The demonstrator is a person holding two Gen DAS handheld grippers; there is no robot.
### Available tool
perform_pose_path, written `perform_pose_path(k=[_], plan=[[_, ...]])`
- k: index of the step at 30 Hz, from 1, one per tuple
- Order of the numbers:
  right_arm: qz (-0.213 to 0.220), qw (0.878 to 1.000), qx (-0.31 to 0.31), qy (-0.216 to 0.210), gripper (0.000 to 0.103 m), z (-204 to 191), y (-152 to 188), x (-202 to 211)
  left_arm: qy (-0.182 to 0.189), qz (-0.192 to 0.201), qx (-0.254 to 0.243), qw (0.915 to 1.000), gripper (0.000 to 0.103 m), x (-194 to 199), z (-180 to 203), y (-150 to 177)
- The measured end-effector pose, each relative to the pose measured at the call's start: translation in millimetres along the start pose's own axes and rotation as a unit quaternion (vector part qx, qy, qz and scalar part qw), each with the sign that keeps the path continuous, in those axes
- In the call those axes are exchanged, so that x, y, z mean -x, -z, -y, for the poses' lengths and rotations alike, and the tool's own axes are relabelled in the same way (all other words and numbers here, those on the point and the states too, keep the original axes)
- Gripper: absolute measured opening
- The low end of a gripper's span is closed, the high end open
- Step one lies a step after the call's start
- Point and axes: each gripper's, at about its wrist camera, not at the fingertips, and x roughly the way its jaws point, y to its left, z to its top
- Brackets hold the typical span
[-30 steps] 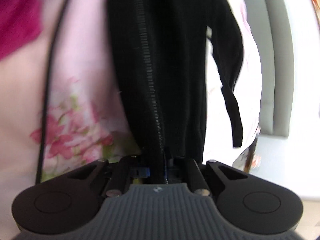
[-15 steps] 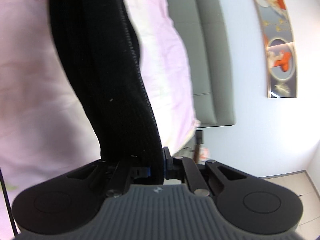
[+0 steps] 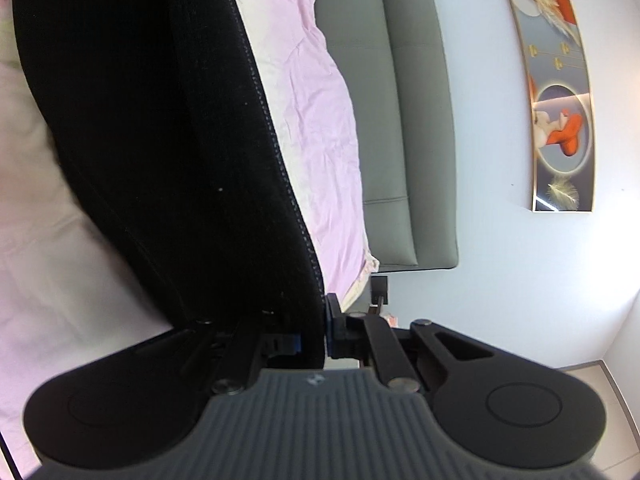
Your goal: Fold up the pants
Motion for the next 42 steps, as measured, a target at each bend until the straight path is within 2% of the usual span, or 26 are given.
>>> perform_pose_path(k=[3,11,15,19,21,22,23,24,26,28,30,34,35,37,39,40,42], plan=[[0.000,1.000,0.008,-0.030,0.003,1.9,-6.7,-29.1,0.015,-0.014,0.000,0.9998,0.022,-22.0,-10.8,-0.3],[-0.010,0.997,0.010,-0.074,0.003,-5.0,-28.8,-103.4,0.039,-0.044,0.019,0.9981,0.023,-79.4,-34.3,6.9],[-0.013,0.993,0.003,-0.119,0.004,-6.4,-21.9,-121.3,0.061,-0.060,0.023,0.9961,0.025,-97.5,-42.4,12.1],[-0.049,0.974,-0.018,-0.221,0.004,-9.4,-25.5,-153.0,0.085,-0.077,0.049,0.9922,0.030,-115.8,-57.6,10.4],[-0.071,0.963,-0.039,-0.259,0.005,-3.2,-25.6,-171.7,0.089,-0.088,0.070,0.9896,0.033,-125.3,-65.1,9.7],[-0.084,0.957,-0.063,-0.269,0.007,3.3,-25.9,-183.0,0.091,-0.092,0.093,0.9872,0.034,-130.6,-71.2,8.8],[-0.099,0.952,-0.091,-0.274,0.023,13.2,-26.9,-198.7,0.096,-0.096,0.127,0.9825,0.034,-135.1,-79.1,9.8],[-0.114,0.950,-0.120,-0.264,0.048,20.9,-26.3,-209.4,0.101,-0.101,0.164,0.9761,0.035,-139.9,-87.1,12.3],[-0.146,0.945,-0.170,-0.239,0.065,28.3,-18.8,-215.5,0.106,-0.117,0.230,0.9603,0.038,-150.7,-101.6,18.9],[-0.166,0.941,-0.175,-0.238,0.066,27.6,-19.5,-225.5,0.097,-0.125,0.235,0.9589,0.040,-156.7,-100.1,21.0],[-0.180,0.949,-0.140,-0.217,0.066,19.1,-24.5,-233.5,0.087,-0.125,0.237,0.9594,0.041,-159.9,-97.3,19.0],[-0.210,0.958,-0.098,-0.167,0.066,17.4,-15.8,-239.4,0.094,-0.142,0.319,0.9323,0.041,-165.6,-112.9,23.5],[-0.220,0.961,-0.078,-0.146,0.066,29.0,-8.0,-258.5,0.093,-0.142,0.328,0.9292,0.041,-164.6,-114.0,23.4],[-0.246,0.960,-0.059,-0.121,0.065,30.4,3.5,-259.7,0.088,-0.138,0.340,0.9260,0.041,-160.2,-114.0,21.7],[-0.253,0.956,-0.081,-0.121,0.065,41.2,15.0,-250.3,0.082,-0.137,0.348,0.9238,0.041,-154.9,-112.0,20.3],[-0.254,0.954,-0.099,-0.123,0.065,44.3,19.2,-246.3,0.080,-0.139,0.344,0.9251,0.041,-153.3,-109.9,18.7],[-0.254,0.948,-0.142,-0.127,0.065,50.3,28.5,-229.9,0.077,-0.138,0.321,0.9339,0.042,-147.4,-104.6,17.5]])
